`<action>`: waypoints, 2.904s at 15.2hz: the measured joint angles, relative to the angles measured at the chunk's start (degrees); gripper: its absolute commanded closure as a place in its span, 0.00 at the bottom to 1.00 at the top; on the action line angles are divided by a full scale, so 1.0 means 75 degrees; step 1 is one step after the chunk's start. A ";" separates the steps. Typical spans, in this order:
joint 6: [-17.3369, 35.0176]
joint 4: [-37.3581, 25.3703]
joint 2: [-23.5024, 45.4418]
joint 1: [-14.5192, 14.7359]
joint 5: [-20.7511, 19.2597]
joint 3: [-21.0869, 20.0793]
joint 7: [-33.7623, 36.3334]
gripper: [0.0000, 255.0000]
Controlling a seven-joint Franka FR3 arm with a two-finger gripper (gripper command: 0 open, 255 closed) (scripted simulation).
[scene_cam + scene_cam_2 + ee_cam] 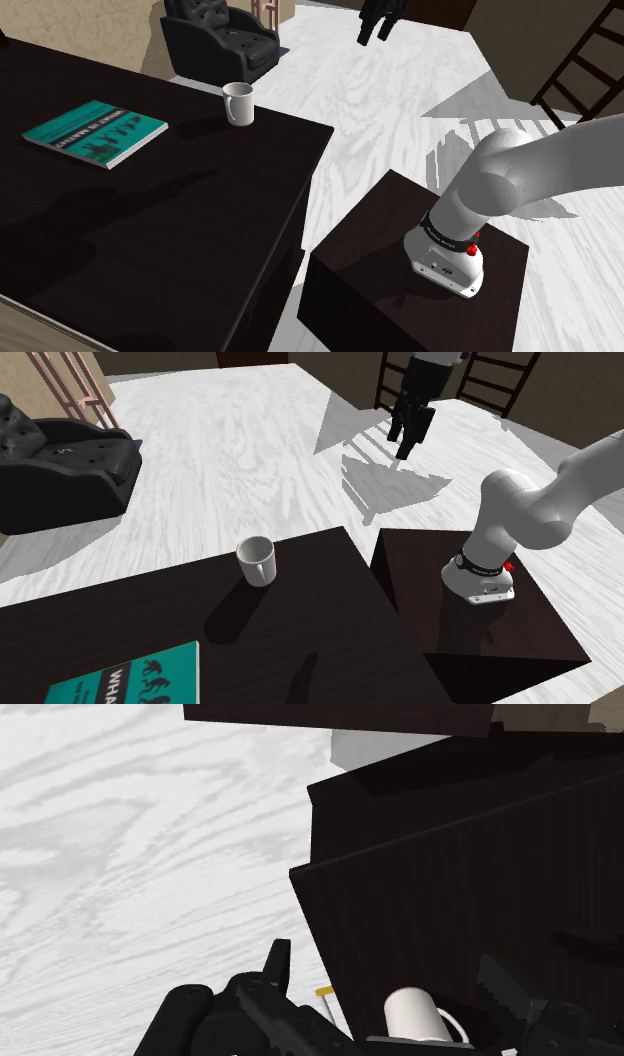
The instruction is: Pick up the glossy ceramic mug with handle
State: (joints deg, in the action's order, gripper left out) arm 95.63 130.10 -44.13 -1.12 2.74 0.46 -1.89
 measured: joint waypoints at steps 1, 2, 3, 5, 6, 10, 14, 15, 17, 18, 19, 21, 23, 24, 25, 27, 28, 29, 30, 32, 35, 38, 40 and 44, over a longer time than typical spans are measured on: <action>0.0000 0.0000 0.0000 0.0000 0.0000 0.0000 0.0000 0.00; 0.0096 -0.0008 0.0110 0.0007 0.0015 -0.0018 0.0018 0.00; 0.0234 -0.0053 0.0301 0.0021 0.0039 -0.0052 0.0051 0.00; 0.0586 -0.0123 0.0744 0.0052 0.0096 -0.0142 0.0140 0.00; 0.0782 -0.0204 0.1028 0.0068 0.0122 -0.0188 0.0182 0.00; 0.1442 -0.0522 0.2037 0.0118 0.0199 -0.0343 0.0338 0.00; 0.2018 -0.0955 0.3077 0.0171 0.0239 -0.0504 0.0516 0.00; 0.2174 -0.1040 0.3329 0.0185 0.0244 -0.0542 0.0559 0.00; 0.2444 -0.1254 0.3833 0.0205 0.0246 -0.0604 0.0635 0.00; 0.2514 -0.1507 0.4158 0.0208 0.0232 -0.0624 0.0662 0.00; 0.2583 -0.1698 0.4428 0.0224 0.0224 -0.0661 0.0721 0.00; 0.2728 -0.2140 0.5033 0.0250 0.0192 -0.0716 0.0811 0.00; 0.2864 -0.2551 0.5596 0.0271 0.0158 -0.0752 0.0879 0.00; 0.2963 -0.2739 0.5892 0.0287 0.0138 -0.0771 0.0918 0.00; 0.3017 -0.2981 0.6198 0.0323 0.0108 -0.0806 0.0998 0.00; 0.3049 -0.3582 0.6846 0.0390 0.0034 -0.0856 0.1138 0.00; 0.3056 -0.3836 0.7118 0.0403 0.0015 -0.0861 0.1159 0.00; 0.2948 -0.4306 0.7491 0.0433 -0.0028 -0.0869 0.1214 0.00; 0.3025 -0.4377 0.7647 0.0442 -0.0039 -0.0870 0.1221 0.00; 0.3226 -0.4306 0.7781 0.0445 -0.0043 -0.0868 0.1216 0.00; 0.3541 -0.4073 0.7862 0.0454 -0.0046 -0.0870 0.1215 0.00; 0.3742 -0.3921 0.7910 0.0457 -0.0047 -0.0871 0.1209 0.00; 0.3776 -0.3903 0.7925 0.0456 -0.0047 -0.0869 0.1205 1.00; 0.3788 -0.3894 0.7929 0.0455 -0.0047 -0.0869 0.1203 1.00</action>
State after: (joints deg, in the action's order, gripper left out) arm 124.04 100.89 15.34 2.30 2.39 -6.06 7.14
